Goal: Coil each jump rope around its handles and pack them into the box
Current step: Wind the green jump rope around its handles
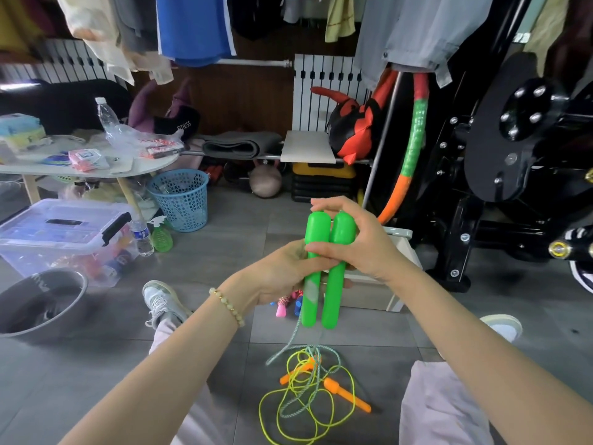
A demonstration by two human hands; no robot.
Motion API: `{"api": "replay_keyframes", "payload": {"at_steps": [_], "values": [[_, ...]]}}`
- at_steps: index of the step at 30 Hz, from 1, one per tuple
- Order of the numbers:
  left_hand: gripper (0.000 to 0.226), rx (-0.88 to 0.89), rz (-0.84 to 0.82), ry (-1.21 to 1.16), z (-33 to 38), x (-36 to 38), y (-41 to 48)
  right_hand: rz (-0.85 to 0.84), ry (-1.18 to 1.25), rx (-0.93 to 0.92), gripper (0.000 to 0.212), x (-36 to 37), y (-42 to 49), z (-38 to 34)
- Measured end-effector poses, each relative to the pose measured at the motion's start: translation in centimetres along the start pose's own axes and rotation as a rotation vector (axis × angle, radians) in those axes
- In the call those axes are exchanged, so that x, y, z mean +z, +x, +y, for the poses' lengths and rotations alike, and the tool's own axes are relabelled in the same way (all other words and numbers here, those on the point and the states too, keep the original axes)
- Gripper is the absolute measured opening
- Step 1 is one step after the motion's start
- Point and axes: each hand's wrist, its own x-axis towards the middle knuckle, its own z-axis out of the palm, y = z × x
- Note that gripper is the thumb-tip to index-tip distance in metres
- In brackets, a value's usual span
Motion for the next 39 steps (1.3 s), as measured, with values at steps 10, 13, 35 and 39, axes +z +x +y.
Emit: {"api": "replay_keyframes", "payload": {"at_steps": [10,13,35,39], "values": [[0.014,0.038,0.007,0.112,0.8,0.4,-0.4,0.065,-0.007,0.037,0.048,0.1,-0.1,-0.2],[0.013,0.093,0.097,0.128,0.8,0.9,-0.4,0.109,0.029,0.053,0.044,0.1,0.1,-0.3],[0.031,0.004,0.258,0.136,-1.1,1.4,-1.1,0.202,-0.009,-0.052,0.049,-0.2,0.1,-1.3],[0.031,0.081,0.330,0.173,-1.0,1.4,-1.1,0.231,-0.026,-0.050,0.048,-0.3,0.3,-1.5]]}}
